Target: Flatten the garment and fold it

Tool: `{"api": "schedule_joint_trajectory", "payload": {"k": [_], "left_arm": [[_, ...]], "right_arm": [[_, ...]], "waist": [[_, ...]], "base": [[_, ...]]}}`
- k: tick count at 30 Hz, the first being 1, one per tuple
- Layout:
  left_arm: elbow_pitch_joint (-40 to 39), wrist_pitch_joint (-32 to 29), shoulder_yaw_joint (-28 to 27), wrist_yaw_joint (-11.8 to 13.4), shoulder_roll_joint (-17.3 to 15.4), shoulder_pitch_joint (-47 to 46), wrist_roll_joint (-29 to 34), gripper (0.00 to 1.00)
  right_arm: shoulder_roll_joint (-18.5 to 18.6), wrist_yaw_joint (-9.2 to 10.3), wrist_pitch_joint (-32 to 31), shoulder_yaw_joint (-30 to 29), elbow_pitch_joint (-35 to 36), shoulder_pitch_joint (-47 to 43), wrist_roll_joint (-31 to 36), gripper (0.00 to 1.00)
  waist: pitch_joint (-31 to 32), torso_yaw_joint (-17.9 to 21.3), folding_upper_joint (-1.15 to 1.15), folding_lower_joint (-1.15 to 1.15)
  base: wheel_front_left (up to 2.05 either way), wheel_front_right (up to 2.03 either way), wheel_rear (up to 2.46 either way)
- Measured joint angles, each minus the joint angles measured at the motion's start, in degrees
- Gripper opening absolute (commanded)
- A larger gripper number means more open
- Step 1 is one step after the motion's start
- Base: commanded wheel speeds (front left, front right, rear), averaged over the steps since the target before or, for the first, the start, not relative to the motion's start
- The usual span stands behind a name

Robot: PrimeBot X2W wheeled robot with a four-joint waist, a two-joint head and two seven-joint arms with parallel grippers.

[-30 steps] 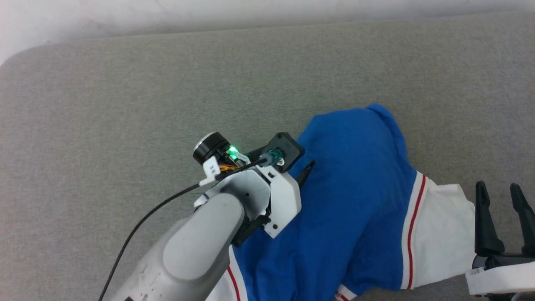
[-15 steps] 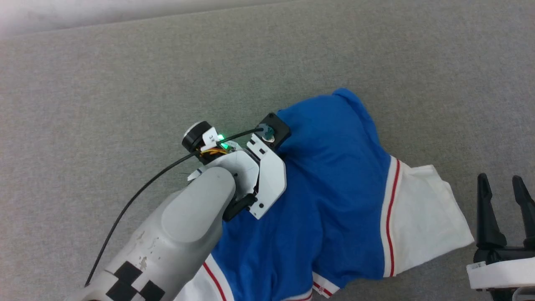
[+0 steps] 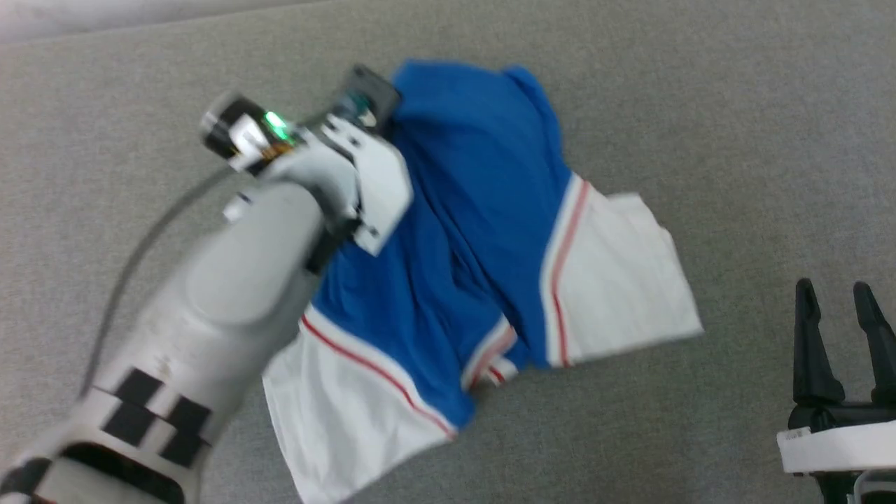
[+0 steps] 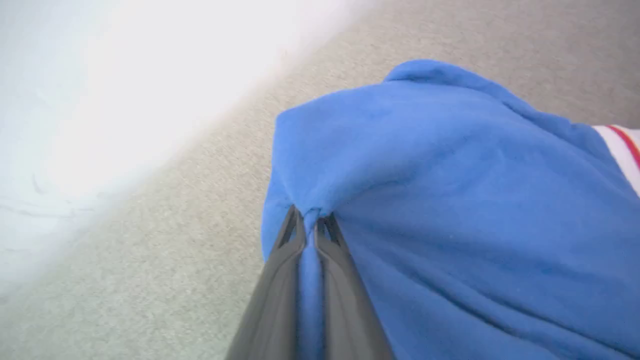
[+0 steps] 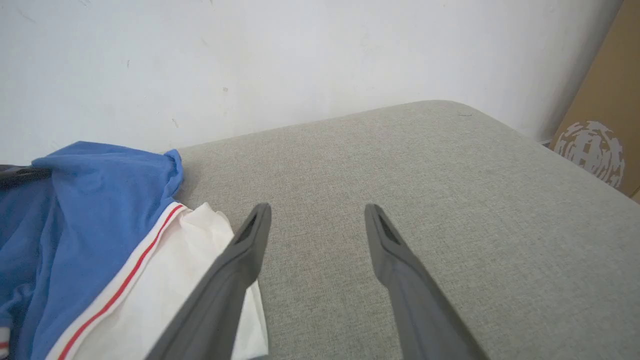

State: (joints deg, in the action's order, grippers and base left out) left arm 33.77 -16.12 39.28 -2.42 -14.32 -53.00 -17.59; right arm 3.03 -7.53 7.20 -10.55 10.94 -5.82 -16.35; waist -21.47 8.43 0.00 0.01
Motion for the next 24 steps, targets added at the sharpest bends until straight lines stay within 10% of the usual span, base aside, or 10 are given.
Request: {"api": "schedule_joint_trajectory", "payload": {"k": [8, 11, 13, 24], "left_arm": [[3.74, 2.18, -0.62, -0.63, -3.07, -3.42, 0.45, 0.12], [4.69, 4.33, -1.11, -0.52, -2.56, -3.42, -0.21, 0.44], [5.13, 6.11, -1.36, -0.10, -1.80, -3.42, -0.43, 1.00], [2.69, 19.82, -6.34, 6.25, 2.03, -1.41, -3.81, 1.00]], "right_arm": [[0.01, 0.00, 0.04, 0.60, -0.18, 1.22, 0.03, 1.00], [0.02, 0.00, 0.19, 0.33, -0.47, 1.41, 0.03, 1.00], [0.02, 0.00, 0.24, 0.36, -0.70, 1.59, 0.04, 1.00], [0.01, 0.00, -1.56, -0.21, -0.64, 1.92, 1.36, 1.00]], "waist": [[-3.26, 1.74, 0.00, 0.00], [-4.56, 1.92, 0.00, 0.00], [-5.04, 1.58, 0.00, 0.01], [-1.16, -1.92, 0.00, -0.01]], "base": [[0.00, 0.00, 0.00], [0.00, 0.00, 0.00], [0.00, 0.00, 0.00], [0.00, 0.00, 0.00]]}}
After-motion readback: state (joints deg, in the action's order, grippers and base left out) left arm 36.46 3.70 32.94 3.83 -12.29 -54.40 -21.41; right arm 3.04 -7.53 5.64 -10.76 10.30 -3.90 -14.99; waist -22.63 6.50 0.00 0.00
